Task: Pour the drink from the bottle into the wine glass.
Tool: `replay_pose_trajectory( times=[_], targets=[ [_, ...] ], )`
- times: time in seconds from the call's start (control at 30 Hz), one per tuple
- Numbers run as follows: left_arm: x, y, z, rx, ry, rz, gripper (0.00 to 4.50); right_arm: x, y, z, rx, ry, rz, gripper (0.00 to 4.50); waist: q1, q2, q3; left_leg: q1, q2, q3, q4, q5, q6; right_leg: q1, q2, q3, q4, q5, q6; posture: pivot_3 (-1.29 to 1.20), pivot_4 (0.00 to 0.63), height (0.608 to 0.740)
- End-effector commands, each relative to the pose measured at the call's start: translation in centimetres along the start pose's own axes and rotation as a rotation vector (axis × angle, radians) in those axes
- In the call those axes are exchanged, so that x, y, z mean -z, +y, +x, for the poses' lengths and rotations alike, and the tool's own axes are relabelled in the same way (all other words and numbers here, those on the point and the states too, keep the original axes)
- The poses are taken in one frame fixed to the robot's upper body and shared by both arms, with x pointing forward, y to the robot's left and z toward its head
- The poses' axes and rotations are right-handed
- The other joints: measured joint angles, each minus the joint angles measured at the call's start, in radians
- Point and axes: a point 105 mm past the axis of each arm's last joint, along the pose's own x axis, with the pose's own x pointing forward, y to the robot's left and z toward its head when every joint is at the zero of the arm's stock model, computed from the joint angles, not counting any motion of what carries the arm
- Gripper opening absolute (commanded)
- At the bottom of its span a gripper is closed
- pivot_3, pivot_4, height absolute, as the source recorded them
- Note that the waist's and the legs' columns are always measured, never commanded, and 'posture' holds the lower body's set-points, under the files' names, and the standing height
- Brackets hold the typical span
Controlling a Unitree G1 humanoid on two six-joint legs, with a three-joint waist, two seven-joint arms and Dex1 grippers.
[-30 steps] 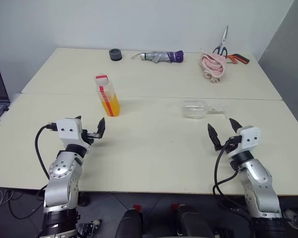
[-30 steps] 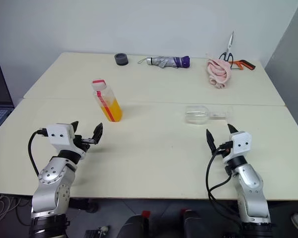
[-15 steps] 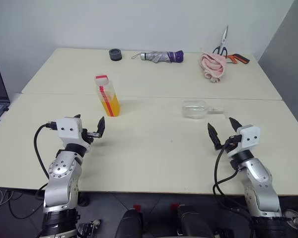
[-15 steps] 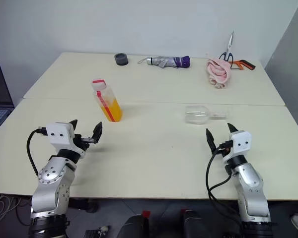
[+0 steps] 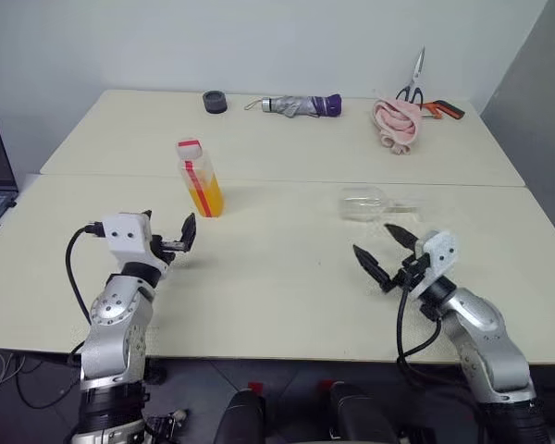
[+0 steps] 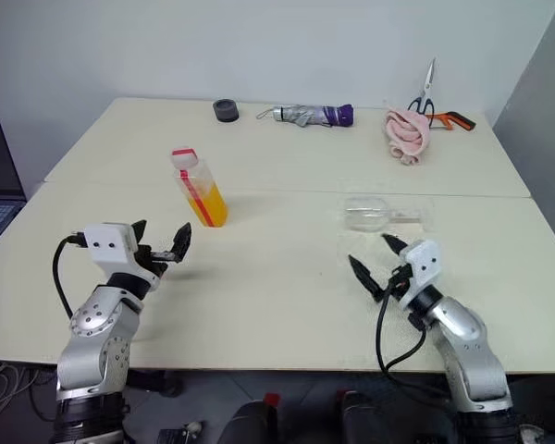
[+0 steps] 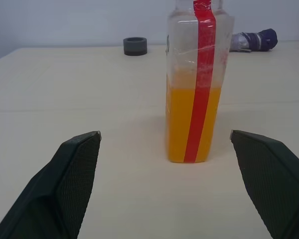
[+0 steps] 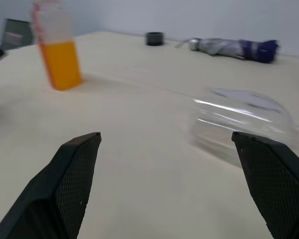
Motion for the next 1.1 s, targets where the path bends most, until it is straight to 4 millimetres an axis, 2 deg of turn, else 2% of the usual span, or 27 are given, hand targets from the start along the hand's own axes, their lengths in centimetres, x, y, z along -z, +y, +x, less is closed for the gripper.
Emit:
replay_pose_trajectory(
  times=[0.03, 0.13, 0.33, 0.7, 1.1],
  targets=[
    [-1.3, 0.9, 1.0, -0.049, -0.002, 0.04, 4.46, -1.6, 1.9, 0.4, -0.13, -0.01, 0.019, 4.5, 0.0, 0.0, 0.0, 0.0, 0.0, 0.0, 0.0, 0.0, 0.0, 0.0, 0.0, 0.0, 0.0, 0.0, 0.0, 0.0, 0.15, 0.74],
    [-2.0, 0.5, 2.0, -0.032, -0.007, 0.034, 4.46, -1.9, 2.9, 0.7, -0.2, 0.009, 0.019, 4.5, 0.0, 0.0, 0.0, 0.0, 0.0, 0.0, 0.0, 0.0, 0.0, 0.0, 0.0, 0.0, -0.001, 0.0, 0.0, 0.0, 0.15, 0.74],
    [-2.3, -0.8, 3.3, 0.036, 0.0, 0.036, 4.46, -2.1, 3.5, 0.9, -0.237, 0.016, 0.019, 4.5, 0.0, 0.0, 0.0, -0.001, 0.0, 0.0, 0.0, 0.0, 0.0, 0.0, 0.0, 0.0, -0.001, 0.0, 0.0, 0.0, 0.15, 0.74],
    [-2.3, -2.0, 4.7, 0.073, -0.003, 0.014, 4.46, -2.7, 3.0, 1.4, -0.225, -0.007, 0.013, 4.5, 0.0, 0.0, 0.0, -0.001, 0.0, 0.0, 0.0, 0.0, 0.0, 0.0, 0.0, -0.001, -0.001, 0.0, 0.0, 0.0, 0.15, 0.74],
    [-3.0, -2.3, 6.3, 0.083, -0.025, 0.036, 4.46, -2.9, 3.6, 2.0, -0.248, -0.023, 0.028, 4.5, 0.0, 0.0, 0.0, -0.001, 0.0, -0.001, 0.0, 0.0, 0.0, 0.0, 0.0, -0.001, -0.001, 0.0, 0.0, 0.0, 0.15, 0.74]
  ],
)
